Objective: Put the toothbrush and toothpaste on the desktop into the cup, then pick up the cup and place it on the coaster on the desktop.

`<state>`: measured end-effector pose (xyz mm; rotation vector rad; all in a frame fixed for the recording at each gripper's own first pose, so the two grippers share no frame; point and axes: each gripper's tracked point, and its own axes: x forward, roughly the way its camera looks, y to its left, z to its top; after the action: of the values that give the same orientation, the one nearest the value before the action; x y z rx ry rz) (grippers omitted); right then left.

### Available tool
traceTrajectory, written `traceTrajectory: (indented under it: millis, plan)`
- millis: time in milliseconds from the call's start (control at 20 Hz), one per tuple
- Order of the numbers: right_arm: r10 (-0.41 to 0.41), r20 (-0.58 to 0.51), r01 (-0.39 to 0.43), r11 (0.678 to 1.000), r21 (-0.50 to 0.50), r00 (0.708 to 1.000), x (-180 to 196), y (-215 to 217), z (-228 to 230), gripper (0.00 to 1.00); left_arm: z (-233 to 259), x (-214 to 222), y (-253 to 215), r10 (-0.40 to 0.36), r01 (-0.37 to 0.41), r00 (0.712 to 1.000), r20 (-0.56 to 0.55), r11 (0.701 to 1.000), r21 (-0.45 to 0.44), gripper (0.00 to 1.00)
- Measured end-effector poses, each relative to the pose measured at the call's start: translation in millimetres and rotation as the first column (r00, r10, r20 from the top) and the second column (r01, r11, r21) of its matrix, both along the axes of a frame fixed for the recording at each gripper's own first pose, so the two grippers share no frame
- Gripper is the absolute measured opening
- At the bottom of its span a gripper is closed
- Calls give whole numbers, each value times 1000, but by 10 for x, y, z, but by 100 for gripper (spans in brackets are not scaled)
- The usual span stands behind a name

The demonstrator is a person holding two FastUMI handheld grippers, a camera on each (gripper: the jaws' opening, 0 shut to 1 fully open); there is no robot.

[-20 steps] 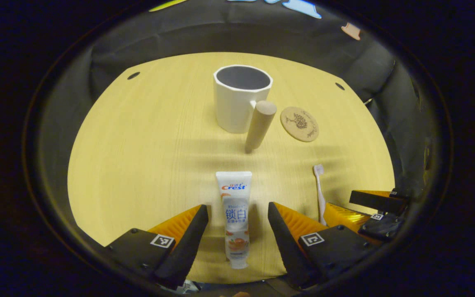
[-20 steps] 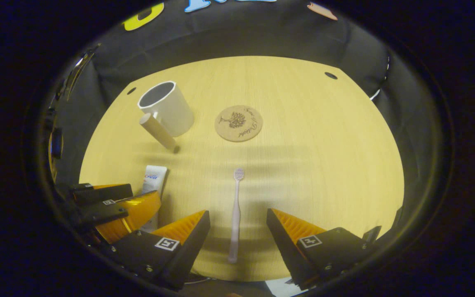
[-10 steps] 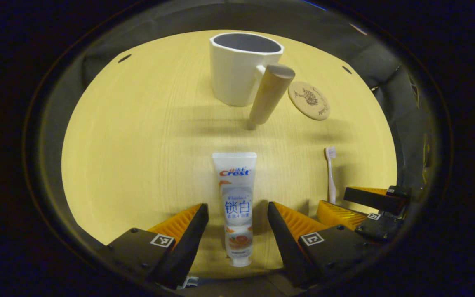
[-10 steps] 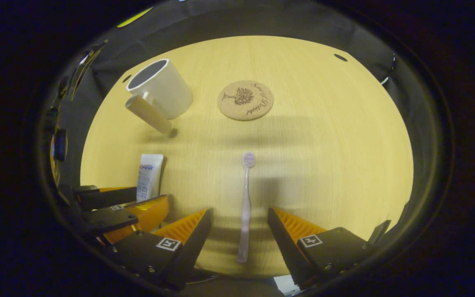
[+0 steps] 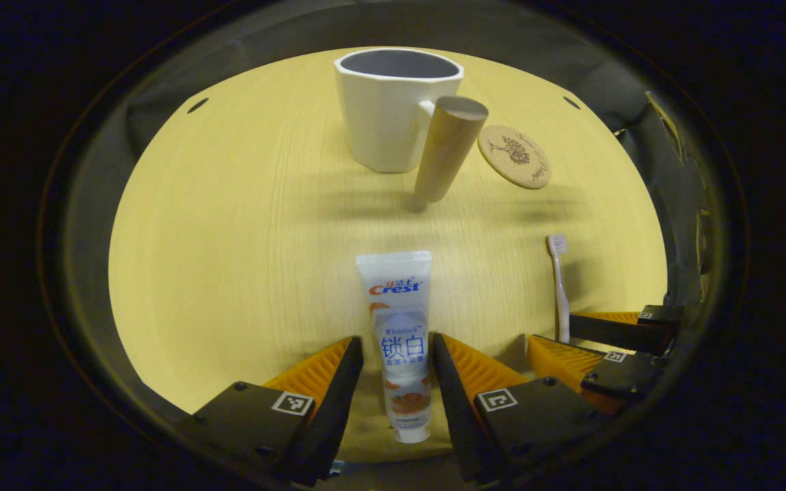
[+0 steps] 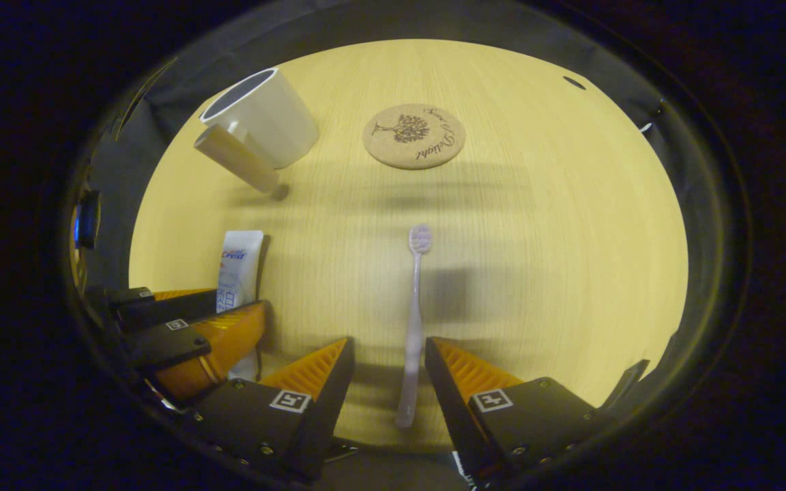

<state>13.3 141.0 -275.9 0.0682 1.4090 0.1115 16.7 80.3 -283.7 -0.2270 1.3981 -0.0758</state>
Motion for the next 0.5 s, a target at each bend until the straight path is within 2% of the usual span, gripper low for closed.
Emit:
traceTrajectory:
  millis: [100,200,250,300,350,400,450,500]
  plan:
    - [-1,-7,1,1000,4,1000,-9,-15,4,57,-11,4,27,-1,1,1000,2,1000,10,68]
    - [-14,3,14,1000,-16,1000,6,-54,23,59,-9,3,45,-8,8,1000,3,1000,21,58]
    - [-30,-1,30,999,-17,1000,-3,-56,5,47,-10,-2,52,-18,18,1000,4,999,26,53]
    - [-29,-5,29,1000,-7,1000,-4,-54,-9,33,-21,-6,53,-27,27,1000,8,999,28,54]
    - [-32,-4,32,999,-8,999,-9,-59,-9,34,-21,2,51,-24,23,1000,13,999,31,55]
    - [-29,1,29,1000,-4,1000,0,-60,-10,34,-17,-6,45,-21,20,1000,10,999,34,46]
    - [-23,10,23,999,-22,1000,2,-102,22,34,-22,-3,45,-35,35,999,17,999,40,45]
    - [-66,17,66,998,5,998,-14,-86,44,21,-30,-18,63,-36,35,999,18,998,53,45]
